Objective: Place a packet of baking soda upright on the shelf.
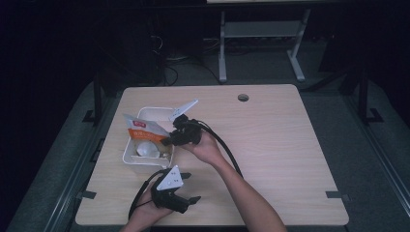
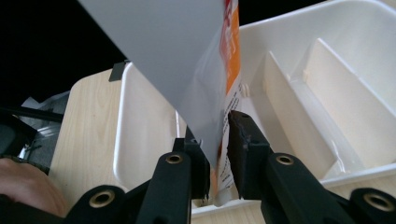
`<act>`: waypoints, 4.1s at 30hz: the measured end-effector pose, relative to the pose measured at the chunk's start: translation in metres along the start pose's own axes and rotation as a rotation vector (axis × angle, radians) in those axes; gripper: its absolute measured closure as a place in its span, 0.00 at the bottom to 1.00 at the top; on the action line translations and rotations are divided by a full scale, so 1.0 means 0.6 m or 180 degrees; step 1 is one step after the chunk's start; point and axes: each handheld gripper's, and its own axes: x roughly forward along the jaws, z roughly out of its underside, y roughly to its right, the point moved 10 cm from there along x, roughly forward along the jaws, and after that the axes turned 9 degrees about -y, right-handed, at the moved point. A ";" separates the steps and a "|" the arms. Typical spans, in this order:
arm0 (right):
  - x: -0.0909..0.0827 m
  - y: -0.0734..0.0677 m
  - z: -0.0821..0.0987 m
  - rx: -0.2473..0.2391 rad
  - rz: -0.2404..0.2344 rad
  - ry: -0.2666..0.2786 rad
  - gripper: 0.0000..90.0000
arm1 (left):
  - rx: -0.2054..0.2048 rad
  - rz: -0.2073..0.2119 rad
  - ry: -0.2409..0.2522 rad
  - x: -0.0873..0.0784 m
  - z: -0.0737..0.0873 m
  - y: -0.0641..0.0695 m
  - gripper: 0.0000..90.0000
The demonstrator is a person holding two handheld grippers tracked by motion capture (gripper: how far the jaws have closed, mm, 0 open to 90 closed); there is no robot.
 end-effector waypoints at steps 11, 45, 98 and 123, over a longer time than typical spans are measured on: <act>-0.034 0.002 0.006 0.0004 -0.0007 0.0082 0.72 | -0.0022 -0.0037 0.0029 -0.002 -0.002 -0.005 0.21; -0.123 0.019 0.044 0.0115 0.0056 0.0187 0.51 | -0.0083 -0.0092 0.0070 -0.006 -0.002 -0.017 0.21; -0.257 0.059 0.200 0.0585 0.0389 0.0278 0.41 | -0.0160 -0.0167 0.0114 -0.004 -0.006 -0.029 0.21; -0.302 0.052 0.300 0.0827 0.0465 0.0348 0.40 | -0.0213 -0.0209 0.0119 -0.002 -0.007 -0.035 0.21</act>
